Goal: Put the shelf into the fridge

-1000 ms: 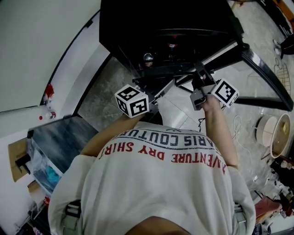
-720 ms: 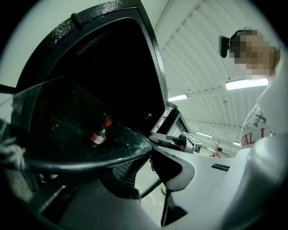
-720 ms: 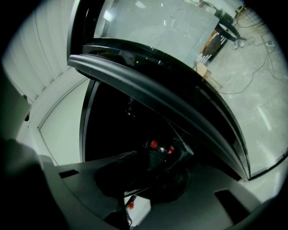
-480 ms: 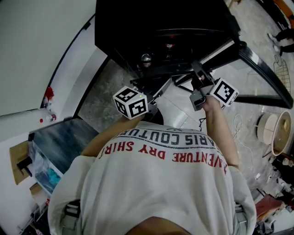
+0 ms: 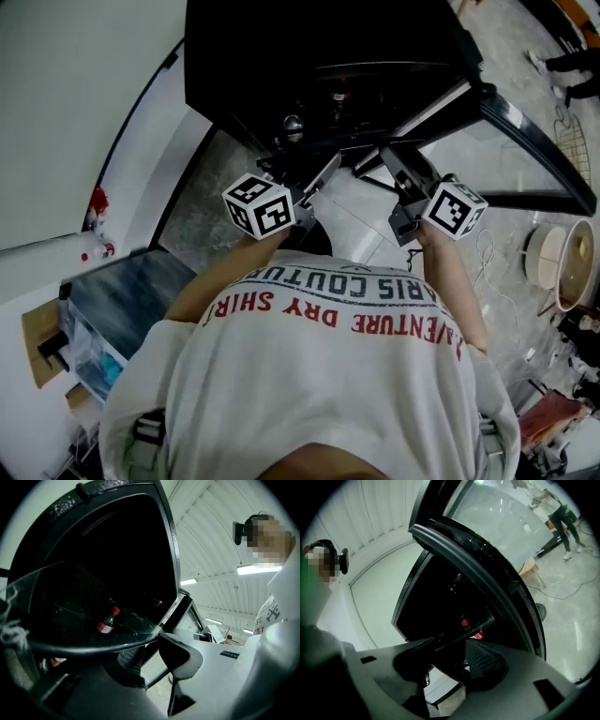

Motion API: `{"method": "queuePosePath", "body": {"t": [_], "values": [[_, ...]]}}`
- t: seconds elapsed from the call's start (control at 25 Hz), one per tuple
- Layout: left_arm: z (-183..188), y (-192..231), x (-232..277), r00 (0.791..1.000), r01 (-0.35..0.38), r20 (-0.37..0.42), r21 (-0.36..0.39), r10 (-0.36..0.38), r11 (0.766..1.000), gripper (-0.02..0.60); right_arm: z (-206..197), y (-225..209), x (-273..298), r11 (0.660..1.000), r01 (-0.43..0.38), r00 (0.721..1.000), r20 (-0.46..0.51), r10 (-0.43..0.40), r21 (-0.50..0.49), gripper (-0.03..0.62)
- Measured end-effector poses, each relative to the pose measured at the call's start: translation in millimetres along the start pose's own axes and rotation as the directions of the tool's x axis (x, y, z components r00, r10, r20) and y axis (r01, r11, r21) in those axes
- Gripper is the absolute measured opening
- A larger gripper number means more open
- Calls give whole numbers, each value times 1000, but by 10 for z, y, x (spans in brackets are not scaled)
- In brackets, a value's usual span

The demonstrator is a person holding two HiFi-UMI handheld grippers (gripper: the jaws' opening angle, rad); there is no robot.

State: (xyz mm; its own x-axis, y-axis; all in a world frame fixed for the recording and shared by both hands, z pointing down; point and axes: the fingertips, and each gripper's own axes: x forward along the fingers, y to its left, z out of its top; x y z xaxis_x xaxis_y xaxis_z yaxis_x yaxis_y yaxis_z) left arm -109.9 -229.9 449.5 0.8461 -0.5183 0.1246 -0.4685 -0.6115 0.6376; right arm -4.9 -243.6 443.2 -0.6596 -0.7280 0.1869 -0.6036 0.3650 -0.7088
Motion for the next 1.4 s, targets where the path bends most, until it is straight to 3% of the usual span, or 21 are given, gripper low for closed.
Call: {"method": "queuePosePath", "body": {"t": [0.4,0.8,1.4], "values": [[165,178,159,1000,-25,8,-6,25,1000,109,-112,-9,-5,995,30,998,-55,-35,-95,185],[272,285,210,998,-58,27,3,58,998,115,-71,85,104,971,16,996,-79,-36,-238,100],[432,479,279,982,-176,73,1,175,984,133,3,132,106,971,3,998,-60,-18,-240,67]]}}
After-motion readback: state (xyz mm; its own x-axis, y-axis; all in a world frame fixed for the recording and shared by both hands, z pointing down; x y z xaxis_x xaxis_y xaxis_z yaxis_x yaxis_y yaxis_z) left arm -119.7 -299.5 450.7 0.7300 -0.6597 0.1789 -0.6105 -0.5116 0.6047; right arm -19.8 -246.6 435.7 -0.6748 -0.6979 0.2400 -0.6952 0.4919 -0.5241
